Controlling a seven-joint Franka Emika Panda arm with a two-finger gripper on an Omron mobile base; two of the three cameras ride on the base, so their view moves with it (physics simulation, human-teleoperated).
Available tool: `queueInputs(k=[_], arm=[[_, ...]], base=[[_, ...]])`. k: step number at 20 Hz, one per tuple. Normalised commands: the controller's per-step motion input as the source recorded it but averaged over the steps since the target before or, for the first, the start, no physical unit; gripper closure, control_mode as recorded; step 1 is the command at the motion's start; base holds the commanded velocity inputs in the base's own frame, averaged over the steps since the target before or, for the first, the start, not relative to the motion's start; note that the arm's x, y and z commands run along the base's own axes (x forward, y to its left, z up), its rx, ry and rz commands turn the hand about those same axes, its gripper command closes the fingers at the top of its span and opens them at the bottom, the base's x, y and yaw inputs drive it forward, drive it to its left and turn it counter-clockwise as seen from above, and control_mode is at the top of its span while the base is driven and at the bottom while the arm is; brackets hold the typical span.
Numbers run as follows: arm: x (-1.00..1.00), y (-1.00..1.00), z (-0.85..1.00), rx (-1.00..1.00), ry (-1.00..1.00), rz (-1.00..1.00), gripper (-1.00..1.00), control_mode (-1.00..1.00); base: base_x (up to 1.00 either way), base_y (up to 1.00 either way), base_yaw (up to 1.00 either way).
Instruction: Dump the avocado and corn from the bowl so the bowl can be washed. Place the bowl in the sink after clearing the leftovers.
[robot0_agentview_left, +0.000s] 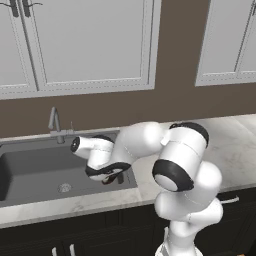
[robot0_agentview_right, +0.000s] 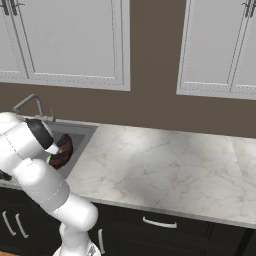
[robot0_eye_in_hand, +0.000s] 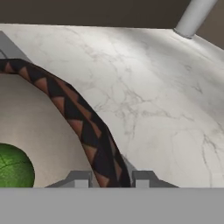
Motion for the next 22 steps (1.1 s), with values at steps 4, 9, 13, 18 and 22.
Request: queueInputs(k=[4, 9, 13, 18, 22], arm=[[0.01, 0.02, -0.03, -0.14, 0.01, 0.0, 1.0, -1.0], [0.03, 0.0, -0.01, -0.13, 0.02, 0.0, 1.0, -1.0], [0.02, 0.0, 0.0, -0.04, 0.0, 0.0, 1.0, -1.0], [0.11, 0.0, -0.07, -0.11, 0.01, 0.0, 1.0, -1.0], [0.12, 0.0, 0.0, -0.08, 0.0, 0.0, 1.0, -1.0]], base=[[0.0, 0.0, 0.0], [0.0, 0.0, 0.0], [0.0, 0.0, 0.0], [0.0, 0.0, 0.0], [0.0, 0.0, 0.0]])
